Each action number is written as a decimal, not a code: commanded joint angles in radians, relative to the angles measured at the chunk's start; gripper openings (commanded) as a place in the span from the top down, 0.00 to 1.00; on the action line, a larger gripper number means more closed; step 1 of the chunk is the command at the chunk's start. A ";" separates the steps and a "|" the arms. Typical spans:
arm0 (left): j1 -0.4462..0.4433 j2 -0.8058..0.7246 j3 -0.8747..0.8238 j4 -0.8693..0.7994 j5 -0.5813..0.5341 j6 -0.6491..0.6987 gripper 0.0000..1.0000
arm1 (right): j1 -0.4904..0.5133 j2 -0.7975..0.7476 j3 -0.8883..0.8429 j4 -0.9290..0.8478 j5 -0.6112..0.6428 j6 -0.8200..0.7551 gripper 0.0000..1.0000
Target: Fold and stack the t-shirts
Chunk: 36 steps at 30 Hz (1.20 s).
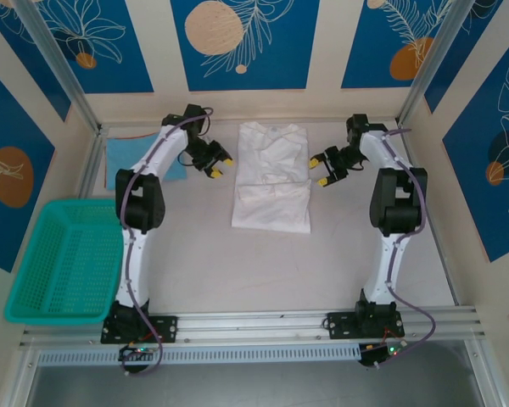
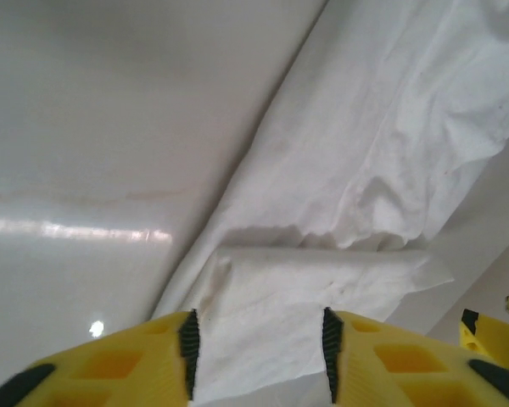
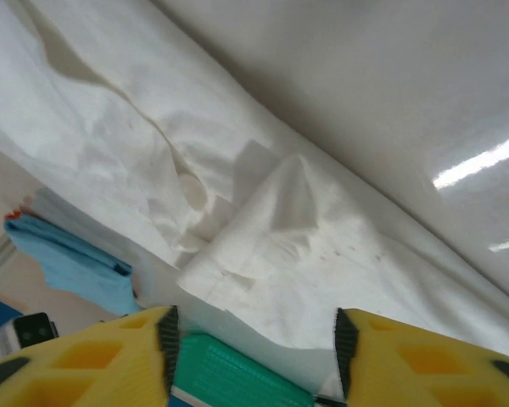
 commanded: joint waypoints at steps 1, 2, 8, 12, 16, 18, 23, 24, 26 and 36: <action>-0.076 -0.173 -0.149 0.054 -0.061 0.091 0.71 | 0.052 -0.154 -0.173 0.081 -0.114 -0.065 0.63; -0.105 -0.190 -0.185 0.057 -0.059 0.113 0.74 | 0.077 -0.186 -0.238 0.110 -0.127 -0.068 0.69; -0.251 -0.167 -0.255 0.070 -0.057 0.195 0.82 | 0.204 -0.301 -0.519 0.303 -0.058 -0.038 0.81; -0.291 -0.149 -0.320 0.105 -0.145 0.225 0.85 | 0.225 -0.305 -0.642 0.394 0.036 -0.031 0.82; -0.298 -0.171 -0.497 0.217 -0.230 0.247 0.84 | 0.219 -0.273 -0.747 0.492 0.057 -0.048 0.85; -0.298 -0.167 -0.553 0.224 -0.252 0.249 0.85 | 0.217 -0.254 -0.762 0.504 0.045 -0.058 0.88; -0.314 -0.220 -0.729 0.252 -0.270 0.263 0.86 | 0.240 -0.291 -0.814 0.476 0.058 -0.073 0.88; -0.315 -0.236 -0.762 0.256 -0.271 0.263 0.87 | 0.240 -0.305 -0.831 0.465 0.061 -0.074 0.88; -0.321 -0.277 -0.844 0.270 -0.268 0.258 0.86 | 0.242 -0.330 -0.871 0.450 0.048 -0.081 0.88; -0.332 -0.446 -0.941 0.156 -0.268 0.248 0.79 | 0.228 -0.491 -0.972 0.339 -0.006 -0.112 0.85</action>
